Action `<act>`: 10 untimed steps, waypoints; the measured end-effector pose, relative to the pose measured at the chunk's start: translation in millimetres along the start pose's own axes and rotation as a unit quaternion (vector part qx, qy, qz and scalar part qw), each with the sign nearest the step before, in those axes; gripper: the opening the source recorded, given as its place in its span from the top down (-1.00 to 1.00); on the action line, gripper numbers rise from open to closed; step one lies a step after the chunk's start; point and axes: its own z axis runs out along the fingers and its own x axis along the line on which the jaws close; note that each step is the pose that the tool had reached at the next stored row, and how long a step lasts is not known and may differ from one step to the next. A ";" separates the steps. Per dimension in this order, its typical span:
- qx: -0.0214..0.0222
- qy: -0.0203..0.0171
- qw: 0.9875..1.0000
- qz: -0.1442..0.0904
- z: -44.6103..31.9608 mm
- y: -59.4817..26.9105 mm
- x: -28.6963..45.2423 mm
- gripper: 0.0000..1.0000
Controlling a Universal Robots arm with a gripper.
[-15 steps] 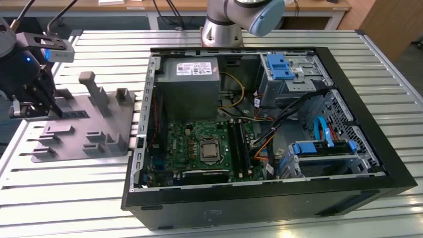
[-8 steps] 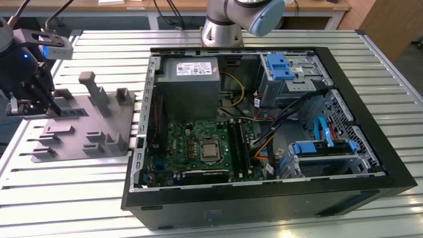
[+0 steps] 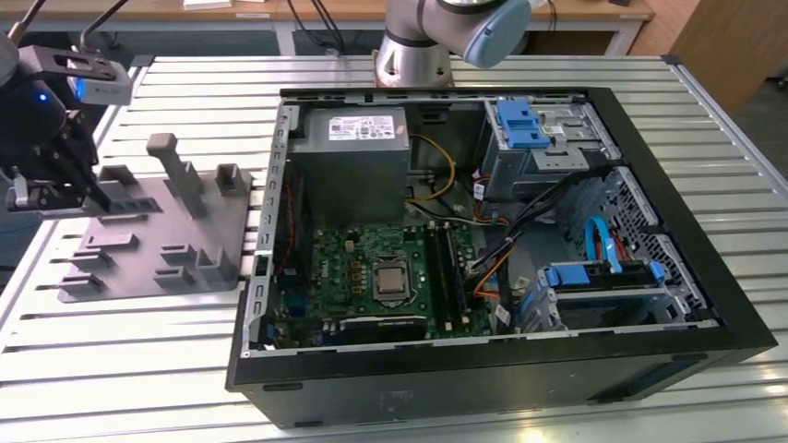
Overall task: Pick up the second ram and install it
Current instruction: 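Pick up the second ram and move it above second insertion slot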
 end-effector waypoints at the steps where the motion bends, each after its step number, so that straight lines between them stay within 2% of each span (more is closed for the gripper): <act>1: 0.000 0.000 1.000 0.000 -1.1 0.0 -0.1 0.73; 10: 0.000 -0.001 1.000 0.000 -11.2 0.1 -0.8 0.73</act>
